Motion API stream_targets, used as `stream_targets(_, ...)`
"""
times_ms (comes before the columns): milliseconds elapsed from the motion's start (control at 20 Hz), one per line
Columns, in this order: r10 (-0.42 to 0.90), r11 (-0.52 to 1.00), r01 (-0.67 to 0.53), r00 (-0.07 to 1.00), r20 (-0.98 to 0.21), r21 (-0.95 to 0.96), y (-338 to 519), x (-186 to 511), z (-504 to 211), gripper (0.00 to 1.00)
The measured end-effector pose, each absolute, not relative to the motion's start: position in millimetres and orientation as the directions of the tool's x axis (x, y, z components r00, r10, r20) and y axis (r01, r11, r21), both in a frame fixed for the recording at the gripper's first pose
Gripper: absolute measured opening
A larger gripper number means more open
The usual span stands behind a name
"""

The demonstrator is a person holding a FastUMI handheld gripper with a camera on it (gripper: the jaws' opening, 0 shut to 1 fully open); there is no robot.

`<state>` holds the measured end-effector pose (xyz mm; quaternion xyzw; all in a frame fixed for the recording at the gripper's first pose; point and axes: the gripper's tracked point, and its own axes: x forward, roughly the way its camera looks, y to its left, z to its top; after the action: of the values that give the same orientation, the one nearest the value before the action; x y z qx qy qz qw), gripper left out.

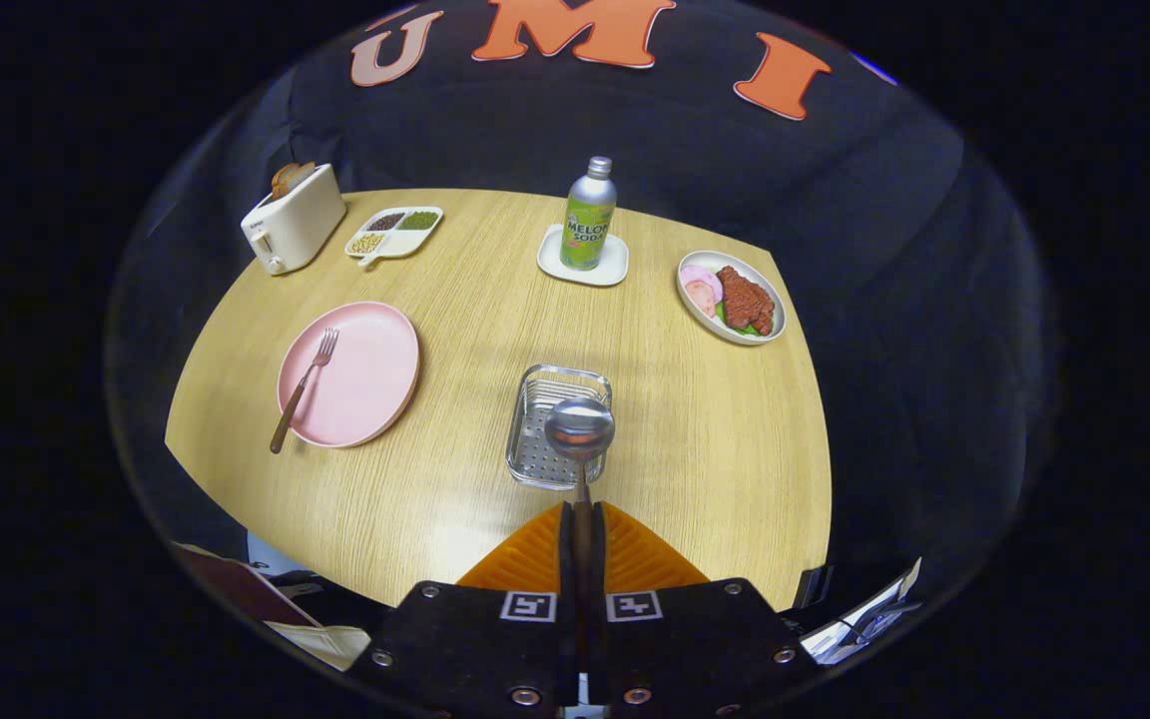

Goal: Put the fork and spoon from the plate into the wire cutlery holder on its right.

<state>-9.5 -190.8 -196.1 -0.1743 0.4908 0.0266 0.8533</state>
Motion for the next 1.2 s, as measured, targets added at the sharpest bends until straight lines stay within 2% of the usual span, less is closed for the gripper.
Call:
stream_targets(600,-0.136,0.930,-0.286,0.314,-0.939,-0.231,-186.4,28.7,-236.5,0.04)
stream_targets(950,-0.121,0.938,-0.280,0.287,-0.950,-0.204,-185.8,40.1,-246.3,0.09)
stream_targets(1200,-0.084,0.954,-0.249,0.322,-0.943,-0.170,-177.5,46.3,-237.4,0.10)
